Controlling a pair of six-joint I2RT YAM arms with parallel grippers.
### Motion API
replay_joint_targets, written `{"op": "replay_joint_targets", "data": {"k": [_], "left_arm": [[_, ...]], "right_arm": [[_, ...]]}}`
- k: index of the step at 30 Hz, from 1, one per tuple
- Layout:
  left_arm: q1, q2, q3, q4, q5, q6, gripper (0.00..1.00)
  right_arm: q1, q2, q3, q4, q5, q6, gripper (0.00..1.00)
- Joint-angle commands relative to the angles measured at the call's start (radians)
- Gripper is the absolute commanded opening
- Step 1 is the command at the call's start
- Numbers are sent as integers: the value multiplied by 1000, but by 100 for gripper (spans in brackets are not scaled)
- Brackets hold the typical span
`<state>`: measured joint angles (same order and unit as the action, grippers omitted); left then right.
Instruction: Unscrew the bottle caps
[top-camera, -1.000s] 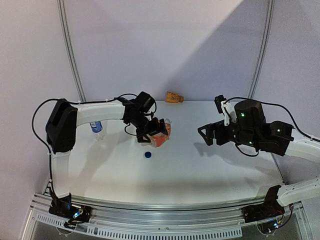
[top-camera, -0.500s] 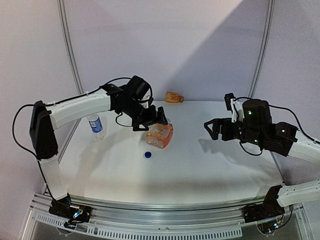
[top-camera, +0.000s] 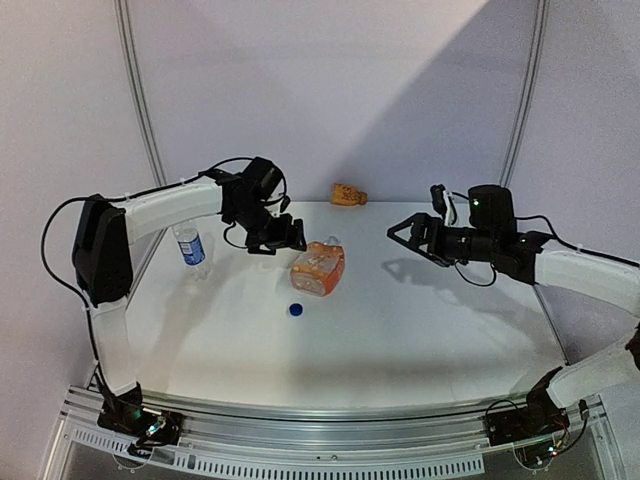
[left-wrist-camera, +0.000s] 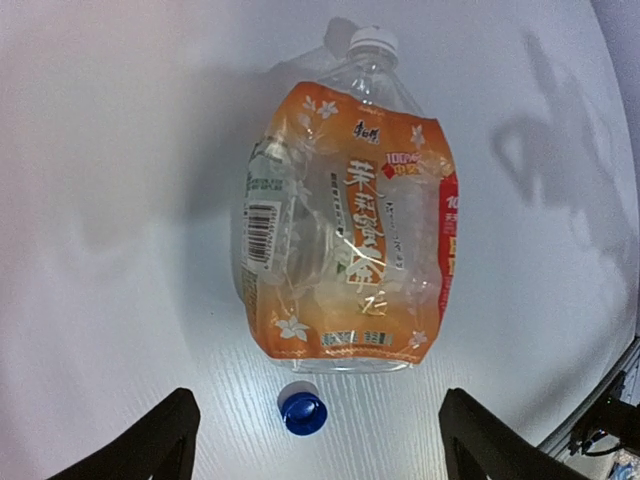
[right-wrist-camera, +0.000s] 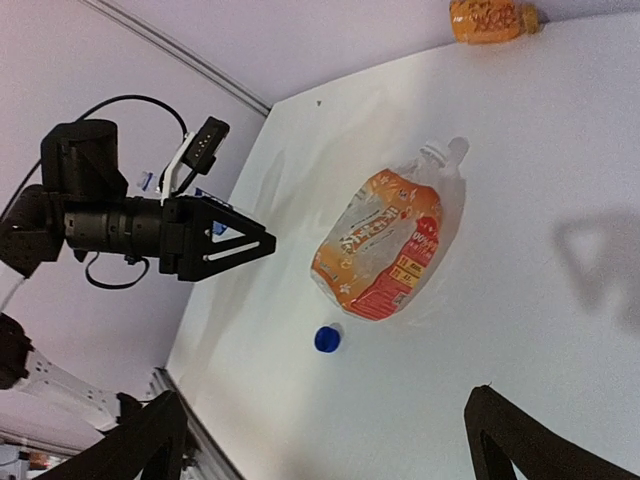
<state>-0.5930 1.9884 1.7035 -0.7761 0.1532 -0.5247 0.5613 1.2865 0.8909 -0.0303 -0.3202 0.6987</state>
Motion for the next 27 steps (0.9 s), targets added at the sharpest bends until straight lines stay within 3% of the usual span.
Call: {"op": "replay_joint_targets", "data": {"k": [1,4,9,13,27], "left_arm": [[48,45,26,24,45,60,83],[53,92,52,16,58,82,81],[55,144,61,15,67,95,75],[55,165,70,35,89,94,74],[59,255,150,13,72,134,68]], "right_arm": [[-38,122,19,209,-223,185,99],[-38,213,53,248,-250,241,99],[-36,370,147,154,-230,296,97],[-36,452,159,233,-250,353,96],[-37,677,313,212,-263,349,95]]}}
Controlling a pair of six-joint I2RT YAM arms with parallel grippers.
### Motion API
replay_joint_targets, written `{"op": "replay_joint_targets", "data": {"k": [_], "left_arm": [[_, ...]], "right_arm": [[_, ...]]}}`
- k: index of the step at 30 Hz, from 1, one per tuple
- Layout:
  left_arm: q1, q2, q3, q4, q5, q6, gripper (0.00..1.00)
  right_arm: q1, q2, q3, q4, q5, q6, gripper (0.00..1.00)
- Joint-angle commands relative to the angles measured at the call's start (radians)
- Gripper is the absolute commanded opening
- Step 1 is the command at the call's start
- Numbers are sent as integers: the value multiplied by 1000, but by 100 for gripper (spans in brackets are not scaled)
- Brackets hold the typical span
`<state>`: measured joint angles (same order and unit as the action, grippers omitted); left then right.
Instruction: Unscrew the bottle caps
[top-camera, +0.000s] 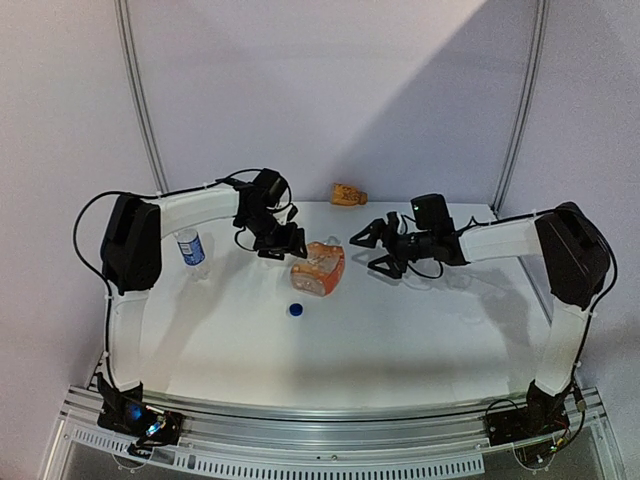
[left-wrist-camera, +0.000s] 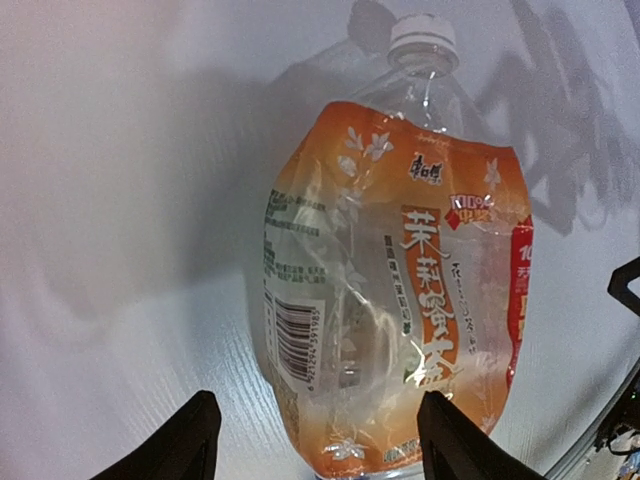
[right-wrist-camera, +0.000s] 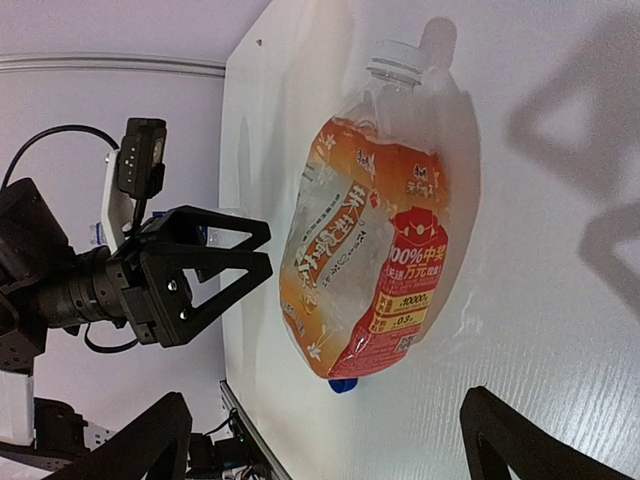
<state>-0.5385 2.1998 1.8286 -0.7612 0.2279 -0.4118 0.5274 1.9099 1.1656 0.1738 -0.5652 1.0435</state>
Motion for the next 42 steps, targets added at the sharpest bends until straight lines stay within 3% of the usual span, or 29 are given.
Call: {"op": "replay_joint_targets", "data": {"k": [1,8,12,24,42], "left_arm": [[7,52,30,-2,-3,19,67],[23,106,70,-11,10,26,53],[25,114,73,-19,14,39,50],[29,121,45,-25,20,53,47],[44,118,-14,-13,74,32,45]], "right_arm": [[-3,70,45,6,-21,3,95],[-1,148,102,0,-38,-2,92],[9,198,155,-7,-49,-2,92],[25,327,275,-37,-23,38,88],[55,473,313,206,-47,300,69]]}}
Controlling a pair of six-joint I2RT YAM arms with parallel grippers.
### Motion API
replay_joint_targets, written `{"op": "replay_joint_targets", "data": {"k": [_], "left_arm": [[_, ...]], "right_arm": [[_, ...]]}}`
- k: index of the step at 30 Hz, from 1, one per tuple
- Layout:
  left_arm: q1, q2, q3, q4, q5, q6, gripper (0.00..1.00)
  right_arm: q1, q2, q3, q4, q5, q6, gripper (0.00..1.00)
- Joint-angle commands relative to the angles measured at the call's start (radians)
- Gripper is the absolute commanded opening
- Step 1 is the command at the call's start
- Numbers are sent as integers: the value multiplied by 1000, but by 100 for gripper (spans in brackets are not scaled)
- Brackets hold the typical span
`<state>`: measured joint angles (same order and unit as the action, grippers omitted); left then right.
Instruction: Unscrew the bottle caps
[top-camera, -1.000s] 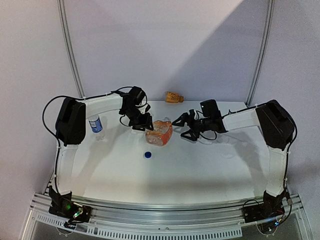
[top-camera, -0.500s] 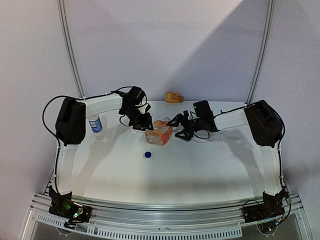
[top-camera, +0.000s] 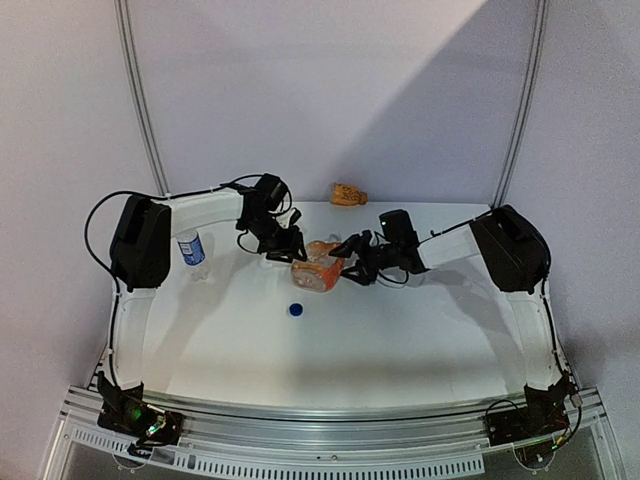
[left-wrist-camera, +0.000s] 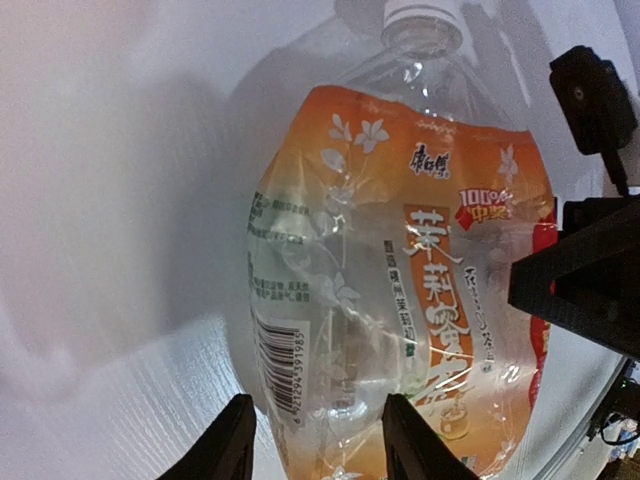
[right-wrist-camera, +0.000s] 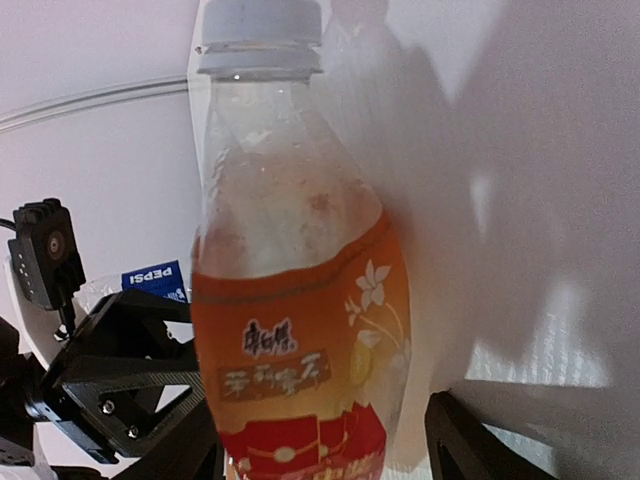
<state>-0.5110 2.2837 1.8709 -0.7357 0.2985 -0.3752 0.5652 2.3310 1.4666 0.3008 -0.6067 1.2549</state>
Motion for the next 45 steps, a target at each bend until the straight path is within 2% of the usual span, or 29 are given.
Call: {"op": "replay_joint_targets", "data": {"k": [1,7,10,15,22,26,27,28,34,38,42,45], "left_arm": [[18,32,-65,-32,10,-8,45],[31,3,-125,7,35,-31,44],[35,-15,-148,20,42,-37,44],[37,-70,-173,52,65,-34,55],[37,-184,-187,61,65,-48,80],[37,-285,-231,90,52,-61,91],[37,-309,-241,96,51,-60,97],[37,-336,-251,102,53,-59,99],[37,-468,-292,130,70,-26,99],[37,-533,-311,153,34,-29,99],[37,-577,-314,165,-7,-49,99],[35,-611,-334,204,13,-39,99]], "right_arm": [[18,55,12,91,-5,99,66],[22,58,20,134,6,159,52],[23,46,20,130,14,154,42],[23,20,20,95,21,113,29],[23,-66,24,-38,39,-34,27],[24,-140,22,-131,65,-169,27],[23,-153,21,-152,68,-194,27],[23,-177,20,-172,69,-225,26],[22,-313,-23,-281,105,-400,26],[25,-413,-74,-340,133,-521,25],[28,-520,-148,-351,163,-630,24],[34,-603,-207,-344,166,-717,22]]}}
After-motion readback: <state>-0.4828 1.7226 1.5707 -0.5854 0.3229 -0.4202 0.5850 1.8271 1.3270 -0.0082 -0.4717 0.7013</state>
